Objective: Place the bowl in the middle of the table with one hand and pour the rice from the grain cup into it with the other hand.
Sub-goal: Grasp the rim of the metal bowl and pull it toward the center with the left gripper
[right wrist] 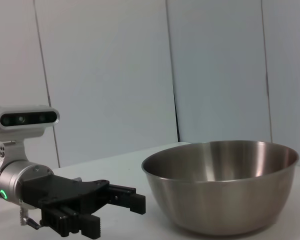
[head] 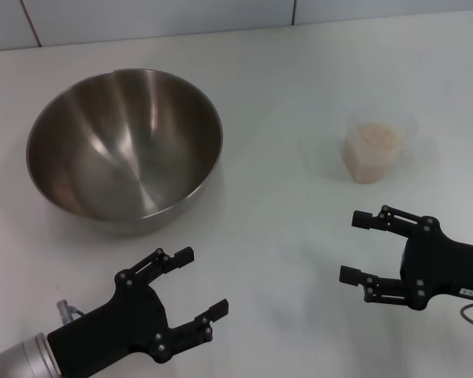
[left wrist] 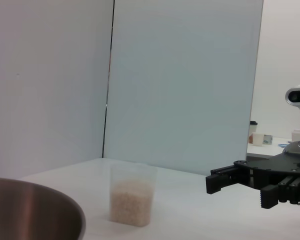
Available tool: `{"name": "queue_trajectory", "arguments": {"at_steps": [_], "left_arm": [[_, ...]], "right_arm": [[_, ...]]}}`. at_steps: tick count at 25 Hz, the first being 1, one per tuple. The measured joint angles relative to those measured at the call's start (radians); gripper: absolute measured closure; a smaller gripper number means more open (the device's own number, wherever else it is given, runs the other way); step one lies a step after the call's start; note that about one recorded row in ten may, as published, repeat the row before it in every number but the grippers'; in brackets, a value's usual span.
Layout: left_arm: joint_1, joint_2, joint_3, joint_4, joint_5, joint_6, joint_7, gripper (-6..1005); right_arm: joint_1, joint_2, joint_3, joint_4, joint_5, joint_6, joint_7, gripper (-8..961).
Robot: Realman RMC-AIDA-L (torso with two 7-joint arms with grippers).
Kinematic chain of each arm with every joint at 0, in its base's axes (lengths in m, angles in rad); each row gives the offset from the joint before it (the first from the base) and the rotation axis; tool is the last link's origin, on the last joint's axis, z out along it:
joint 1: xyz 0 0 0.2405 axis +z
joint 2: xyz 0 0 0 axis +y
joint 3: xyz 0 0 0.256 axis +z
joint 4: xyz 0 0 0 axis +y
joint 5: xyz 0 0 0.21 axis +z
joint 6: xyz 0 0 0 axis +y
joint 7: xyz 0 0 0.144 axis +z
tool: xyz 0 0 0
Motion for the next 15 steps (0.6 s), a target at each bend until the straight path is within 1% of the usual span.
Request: {"name": "queue_trajectory", "arguments": {"at_steps": [6, 8, 10, 11, 12, 13, 14, 15], "left_arm": [[0.0, 0.001, -0.009, 0.0, 0.002, 0.001, 0.0, 168], [0.002, 0.002, -0.021, 0.0, 0.003, 0.026, 0.0, 168], [0.005, 0.001, -0.064, 0.001, 0.001, 0.099, -0.004, 169], [0.006, -0.001, -0.105, 0.003, 0.002, 0.151, -0.011, 169], [0.007, -0.003, -0.165, 0.011, 0.002, 0.212, -0.028, 169], [0.007, -0.003, -0.165, 0.011, 0.002, 0.212, -0.028, 169], [0.005, -0.003, -0.224, 0.025, 0.001, 0.27, -0.056, 169], [0.005, -0.003, -0.224, 0.025, 0.001, 0.27, -0.056, 169]], "right_arm": [[0.005, 0.003, 0.0, -0.001, 0.0, 0.0, 0.0, 135], [0.006, 0.003, 0.0, -0.001, 0.001, 0.0, 0.0, 135], [0.006, 0.004, 0.0, -0.001, 0.003, 0.0, 0.0, 135], [0.006, 0.004, 0.0, -0.001, 0.004, 0.0, 0.0, 135], [0.007, 0.004, 0.0, -0.001, 0.005, -0.001, 0.0, 135], [0.007, 0.004, 0.0, -0.002, 0.005, -0.001, 0.0, 135], [0.007, 0.004, 0.0, -0.002, 0.005, -0.003, 0.001, 135], [0.008, 0.004, 0.0, -0.002, 0.004, -0.005, 0.001, 134]]}}
